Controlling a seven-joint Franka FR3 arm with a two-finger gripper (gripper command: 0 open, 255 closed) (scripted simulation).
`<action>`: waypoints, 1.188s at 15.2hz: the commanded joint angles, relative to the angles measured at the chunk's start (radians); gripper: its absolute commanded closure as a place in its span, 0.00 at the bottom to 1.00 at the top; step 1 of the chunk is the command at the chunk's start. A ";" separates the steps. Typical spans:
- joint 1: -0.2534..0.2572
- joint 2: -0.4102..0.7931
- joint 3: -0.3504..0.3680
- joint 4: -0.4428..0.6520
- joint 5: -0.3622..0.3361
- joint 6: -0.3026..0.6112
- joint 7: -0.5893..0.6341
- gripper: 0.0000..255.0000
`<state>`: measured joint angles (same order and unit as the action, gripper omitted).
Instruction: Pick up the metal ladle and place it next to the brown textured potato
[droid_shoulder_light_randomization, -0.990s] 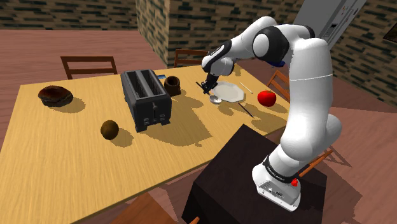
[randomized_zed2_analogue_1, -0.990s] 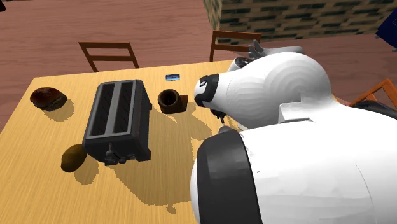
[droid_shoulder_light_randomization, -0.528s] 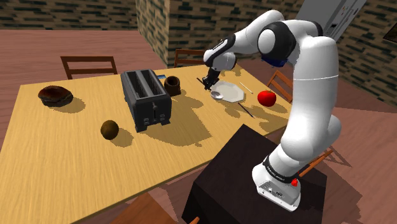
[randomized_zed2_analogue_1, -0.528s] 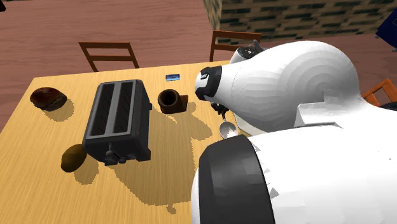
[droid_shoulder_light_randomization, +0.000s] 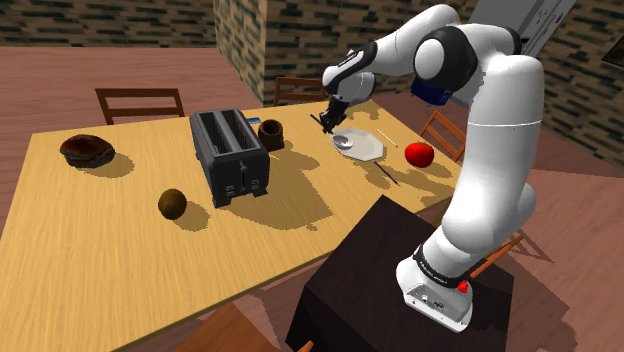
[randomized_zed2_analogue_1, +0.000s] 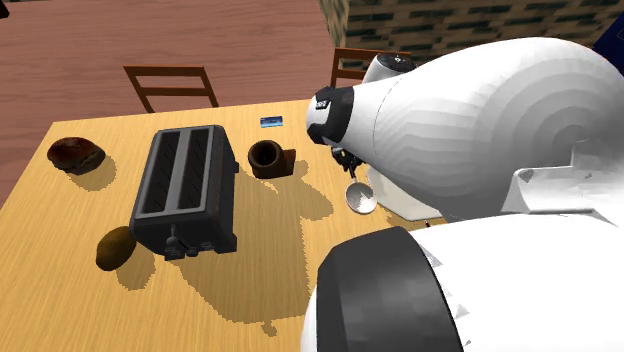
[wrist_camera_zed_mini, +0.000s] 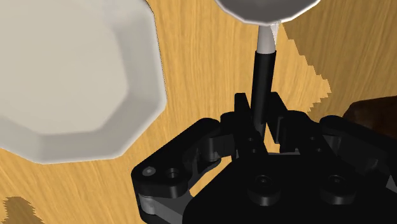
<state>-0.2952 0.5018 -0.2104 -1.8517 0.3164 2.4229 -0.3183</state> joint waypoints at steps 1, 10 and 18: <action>0.003 -0.020 -0.006 0.000 -0.008 -0.020 0.007 1.00; 0.099 -0.138 -0.002 -0.133 -0.049 0.013 0.120 1.00; 0.243 -0.242 0.028 -0.294 -0.104 0.093 0.315 1.00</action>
<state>-0.0657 0.2710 -0.1851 -2.1276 0.2179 2.5073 -0.0236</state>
